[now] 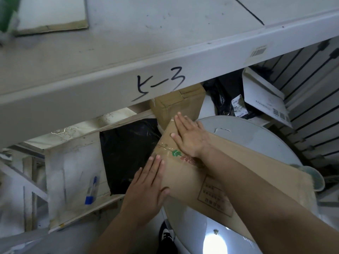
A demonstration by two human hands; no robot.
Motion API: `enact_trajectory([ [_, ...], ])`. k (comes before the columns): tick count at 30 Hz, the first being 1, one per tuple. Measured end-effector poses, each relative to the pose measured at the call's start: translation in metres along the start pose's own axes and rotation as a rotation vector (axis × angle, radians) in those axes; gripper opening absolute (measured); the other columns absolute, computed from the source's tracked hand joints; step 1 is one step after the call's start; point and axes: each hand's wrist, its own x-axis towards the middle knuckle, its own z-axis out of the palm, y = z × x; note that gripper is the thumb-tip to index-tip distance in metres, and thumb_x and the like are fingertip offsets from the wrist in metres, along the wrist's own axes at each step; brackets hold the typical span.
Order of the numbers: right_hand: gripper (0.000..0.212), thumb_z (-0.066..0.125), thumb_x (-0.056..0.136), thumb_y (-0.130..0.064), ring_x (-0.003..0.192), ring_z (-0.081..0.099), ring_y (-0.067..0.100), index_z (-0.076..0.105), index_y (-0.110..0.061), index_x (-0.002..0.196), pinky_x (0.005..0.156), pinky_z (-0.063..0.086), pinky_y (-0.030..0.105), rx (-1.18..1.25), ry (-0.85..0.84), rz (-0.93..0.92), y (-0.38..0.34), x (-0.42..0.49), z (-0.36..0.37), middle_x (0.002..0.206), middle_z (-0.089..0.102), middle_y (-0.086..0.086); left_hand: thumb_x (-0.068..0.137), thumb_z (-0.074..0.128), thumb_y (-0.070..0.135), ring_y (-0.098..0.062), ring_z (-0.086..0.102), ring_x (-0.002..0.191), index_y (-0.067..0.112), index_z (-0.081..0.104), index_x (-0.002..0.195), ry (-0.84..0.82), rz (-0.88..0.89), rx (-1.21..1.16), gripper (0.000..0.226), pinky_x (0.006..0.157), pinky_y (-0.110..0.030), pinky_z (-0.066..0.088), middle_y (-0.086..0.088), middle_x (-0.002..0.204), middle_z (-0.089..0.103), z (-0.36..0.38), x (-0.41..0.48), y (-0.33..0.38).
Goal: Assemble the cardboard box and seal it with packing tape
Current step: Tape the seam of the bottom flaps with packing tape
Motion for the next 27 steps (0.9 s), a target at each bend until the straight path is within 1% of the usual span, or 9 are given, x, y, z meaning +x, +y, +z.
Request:
enact_trajectory([
  [2, 0.067, 0.011, 0.099, -0.054, 0.15, -0.004, 0.018, -0.009, -0.021, 0.154, 0.12, 0.004, 0.047, -0.025, -0.071, 0.02, 0.001, 0.004, -0.008, 0.162, -0.013, -0.004, 0.093, 0.03, 0.068, -0.022, 0.014, 0.149, 0.011, 0.023, 0.153, -0.016, 0.089, 0.03, 0.082, 0.11, -0.039, 0.029, -0.008, 0.161, 0.02, -0.005, 0.001, -0.011],
  [4, 0.067, 0.014, 0.1, -0.051, 0.15, -0.009, 0.022, -0.008, -0.018, 0.154, 0.12, 0.003, 0.048, -0.044, -0.092, 0.035, -0.005, 0.002, -0.016, 0.162, -0.015, -0.001, 0.082, 0.059, 0.065, -0.023, 0.021, 0.145, 0.009, 0.03, 0.15, -0.014, 0.197, 0.06, 0.092, 0.098, -0.036, 0.044, -0.01, 0.158, 0.026, -0.009, 0.003, -0.023],
  [7, 0.067, 0.018, 0.101, -0.046, 0.148, -0.017, 0.024, -0.007, -0.013, 0.154, 0.12, -0.002, 0.047, -0.051, -0.015, -0.005, -0.026, -0.015, -0.018, 0.161, -0.017, 0.004, 0.048, 0.093, 0.037, -0.025, 0.038, 0.13, 0.008, 0.038, 0.142, -0.016, 0.172, 0.047, 0.113, 0.072, -0.032, 0.059, -0.011, 0.146, 0.045, -0.02, 0.011, -0.023],
  [10, 0.069, 0.017, 0.1, -0.05, 0.147, -0.019, 0.023, -0.006, -0.013, 0.154, 0.12, -0.003, 0.046, 0.029, -0.043, -0.027, -0.044, -0.038, -0.005, 0.161, -0.018, 0.003, 0.043, 0.094, 0.013, -0.029, 0.05, 0.107, 0.002, 0.054, 0.13, 0.072, 0.154, 0.113, 0.097, 0.062, -0.033, 0.058, -0.016, 0.123, 0.063, -0.022, 0.018, -0.012],
  [14, 0.065, 0.015, 0.102, -0.046, 0.148, -0.018, 0.021, -0.008, -0.016, 0.154, 0.12, -0.004, 0.047, 0.02, -0.088, 0.006, -0.049, -0.047, 0.011, 0.161, -0.018, -0.001, 0.042, 0.092, 0.008, -0.032, 0.056, 0.095, 0.0, 0.065, 0.119, 0.1, 0.137, 0.207, 0.081, 0.059, -0.034, 0.057, -0.017, 0.115, 0.065, -0.021, 0.023, -0.005],
  [19, 0.058, 0.021, 0.104, -0.035, 0.149, -0.005, 0.022, 0.003, -0.015, 0.155, 0.118, 0.008, 0.042, 0.062, -0.068, 0.059, -0.052, -0.04, 0.001, 0.163, -0.006, -0.001, 0.037, 0.092, 0.008, -0.034, 0.05, 0.1, 0.002, 0.05, 0.124, 0.082, 0.136, 0.21, 0.096, 0.058, -0.036, 0.057, -0.019, 0.113, 0.063, -0.026, 0.025, -0.004],
  [22, 0.062, 0.033, 0.102, -0.025, 0.145, 0.006, 0.032, 0.007, -0.001, 0.153, 0.118, 0.012, 0.037, 0.117, -0.055, 0.153, -0.049, -0.04, -0.011, 0.162, 0.003, 0.012, 0.041, 0.089, 0.004, -0.038, 0.052, 0.099, 0.003, 0.048, 0.124, 0.023, 0.106, 0.198, 0.094, 0.058, -0.039, 0.058, -0.02, 0.115, 0.062, -0.029, 0.025, -0.003],
  [25, 0.064, 0.044, 0.096, -0.022, 0.142, 0.014, 0.034, 0.017, 0.004, 0.149, 0.117, 0.011, 0.032, 0.248, 0.039, 0.264, -0.029, -0.062, -0.021, 0.159, 0.014, 0.019, 0.041, 0.088, 0.004, -0.042, 0.06, 0.099, 0.0, 0.055, 0.124, -0.074, 0.093, 0.198, 0.089, 0.074, -0.049, 0.058, -0.021, 0.116, 0.061, -0.038, 0.023, -0.002],
  [27, 0.058, 0.042, 0.095, -0.017, 0.142, 0.016, 0.033, 0.024, 0.002, 0.147, 0.116, 0.01, 0.029, 0.324, 0.137, 0.379, -0.005, -0.092, -0.028, 0.158, 0.018, 0.018, 0.043, 0.09, 0.007, -0.042, 0.061, 0.104, -0.001, 0.061, 0.118, -0.077, 0.08, 0.152, 0.081, 0.086, -0.054, 0.054, -0.021, 0.117, 0.06, -0.048, 0.023, 0.004],
])
